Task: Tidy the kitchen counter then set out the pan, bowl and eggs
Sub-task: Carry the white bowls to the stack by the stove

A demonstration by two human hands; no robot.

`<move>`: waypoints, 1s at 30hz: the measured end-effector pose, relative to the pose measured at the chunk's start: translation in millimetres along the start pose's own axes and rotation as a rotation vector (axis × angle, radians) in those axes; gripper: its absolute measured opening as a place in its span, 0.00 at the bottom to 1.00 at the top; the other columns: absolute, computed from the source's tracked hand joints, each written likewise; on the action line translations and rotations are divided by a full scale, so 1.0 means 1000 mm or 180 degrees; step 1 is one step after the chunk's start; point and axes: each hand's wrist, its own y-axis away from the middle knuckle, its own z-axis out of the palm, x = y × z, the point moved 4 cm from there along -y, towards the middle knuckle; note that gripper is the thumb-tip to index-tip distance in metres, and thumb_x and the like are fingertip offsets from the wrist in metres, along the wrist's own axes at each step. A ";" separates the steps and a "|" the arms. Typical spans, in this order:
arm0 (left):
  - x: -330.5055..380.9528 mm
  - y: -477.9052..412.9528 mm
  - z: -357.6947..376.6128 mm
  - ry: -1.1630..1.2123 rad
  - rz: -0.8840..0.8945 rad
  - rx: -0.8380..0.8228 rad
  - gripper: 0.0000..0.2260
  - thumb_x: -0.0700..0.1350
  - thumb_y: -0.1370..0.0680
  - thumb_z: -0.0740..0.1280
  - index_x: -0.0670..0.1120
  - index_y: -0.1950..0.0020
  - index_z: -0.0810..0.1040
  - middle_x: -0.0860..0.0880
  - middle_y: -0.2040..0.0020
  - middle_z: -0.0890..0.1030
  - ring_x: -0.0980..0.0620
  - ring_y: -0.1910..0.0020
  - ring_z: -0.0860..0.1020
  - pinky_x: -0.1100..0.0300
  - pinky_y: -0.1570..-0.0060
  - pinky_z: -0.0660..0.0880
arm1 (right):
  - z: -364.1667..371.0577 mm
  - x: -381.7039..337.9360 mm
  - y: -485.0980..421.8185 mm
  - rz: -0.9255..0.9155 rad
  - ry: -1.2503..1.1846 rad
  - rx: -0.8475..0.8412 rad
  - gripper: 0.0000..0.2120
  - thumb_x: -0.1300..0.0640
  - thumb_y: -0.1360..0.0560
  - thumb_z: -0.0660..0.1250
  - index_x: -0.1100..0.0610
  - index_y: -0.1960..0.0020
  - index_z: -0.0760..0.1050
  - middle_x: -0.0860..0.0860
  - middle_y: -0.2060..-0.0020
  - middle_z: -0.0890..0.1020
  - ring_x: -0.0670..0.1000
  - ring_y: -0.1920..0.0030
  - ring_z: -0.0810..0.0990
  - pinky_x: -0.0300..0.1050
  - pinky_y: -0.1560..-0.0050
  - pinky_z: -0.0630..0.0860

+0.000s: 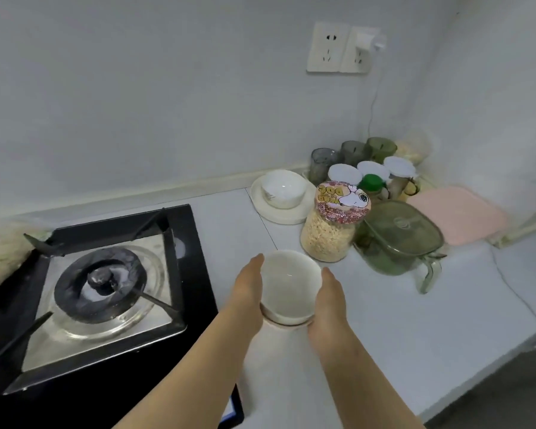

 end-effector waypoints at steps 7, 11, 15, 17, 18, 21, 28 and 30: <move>0.010 -0.026 0.001 0.0105 0.0280 0.0127 0.17 0.56 0.20 0.57 0.47 0.38 0.72 0.45 0.45 0.78 0.43 0.42 0.75 0.49 0.36 0.70 | 0.028 0.000 -0.043 -0.0075 0.0450 -0.0273 0.13 0.50 0.22 0.54 0.57 0.47 0.73 0.56 0.48 0.78 0.57 0.48 0.76 0.48 0.49 0.70; 0.014 -0.033 0.005 0.0071 0.0415 0.0134 0.16 0.56 0.20 0.56 0.48 0.38 0.72 0.45 0.45 0.79 0.44 0.43 0.76 0.50 0.37 0.70 | 0.034 -0.006 -0.051 -0.0129 0.0412 -0.0363 0.10 0.51 0.21 0.55 0.55 0.47 0.72 0.53 0.49 0.76 0.53 0.49 0.73 0.46 0.49 0.68; 0.015 -0.036 0.003 -0.0396 0.0652 0.0104 0.14 0.53 0.19 0.56 0.50 0.38 0.71 0.48 0.45 0.78 0.46 0.44 0.76 0.51 0.42 0.71 | 0.033 -0.024 -0.048 -0.0500 0.0969 -0.0610 0.08 0.54 0.20 0.54 0.56 0.52 0.69 0.52 0.54 0.74 0.52 0.52 0.71 0.44 0.49 0.67; 0.016 -0.033 -0.003 -0.1005 0.0674 0.0098 0.12 0.51 0.20 0.57 0.54 0.37 0.69 0.49 0.43 0.76 0.46 0.44 0.75 0.50 0.43 0.73 | 0.029 -0.036 -0.039 -0.0850 0.1280 -0.0813 0.08 0.56 0.20 0.55 0.56 0.56 0.68 0.50 0.61 0.73 0.52 0.55 0.70 0.43 0.53 0.67; 0.016 -0.031 -0.006 -0.1283 0.0636 0.0070 0.12 0.49 0.20 0.57 0.55 0.38 0.68 0.48 0.42 0.75 0.45 0.44 0.75 0.49 0.45 0.75 | 0.026 -0.042 -0.034 -0.1046 0.1373 -0.0884 0.09 0.56 0.21 0.55 0.57 0.58 0.68 0.49 0.64 0.72 0.51 0.57 0.70 0.43 0.55 0.65; 0.018 -0.024 -0.011 -0.1818 0.0483 0.0066 0.13 0.42 0.22 0.54 0.52 0.38 0.67 0.43 0.47 0.75 0.45 0.57 0.79 0.54 0.63 0.80 | 0.025 -0.058 -0.027 -0.1450 0.1453 -0.1041 0.08 0.58 0.22 0.58 0.59 0.58 0.70 0.47 0.65 0.72 0.50 0.59 0.71 0.44 0.58 0.66; 0.018 -0.031 -0.011 -0.2113 0.0733 0.0448 0.17 0.36 0.27 0.49 0.43 0.40 0.66 0.37 0.54 0.79 0.47 0.75 0.80 0.67 0.81 0.68 | 0.027 -0.073 -0.021 -0.1711 0.1527 -0.1261 0.04 0.59 0.23 0.61 0.54 0.55 0.73 0.41 0.62 0.75 0.46 0.56 0.74 0.39 0.59 0.67; 0.023 -0.033 -0.016 -0.1822 0.0793 0.0553 0.18 0.35 0.26 0.49 0.43 0.39 0.66 0.37 0.54 0.80 0.45 0.75 0.80 0.66 0.81 0.67 | 0.026 -0.089 -0.018 -0.1989 0.1446 -0.1301 0.07 0.61 0.24 0.62 0.53 0.59 0.73 0.43 0.63 0.77 0.47 0.58 0.76 0.35 0.61 0.68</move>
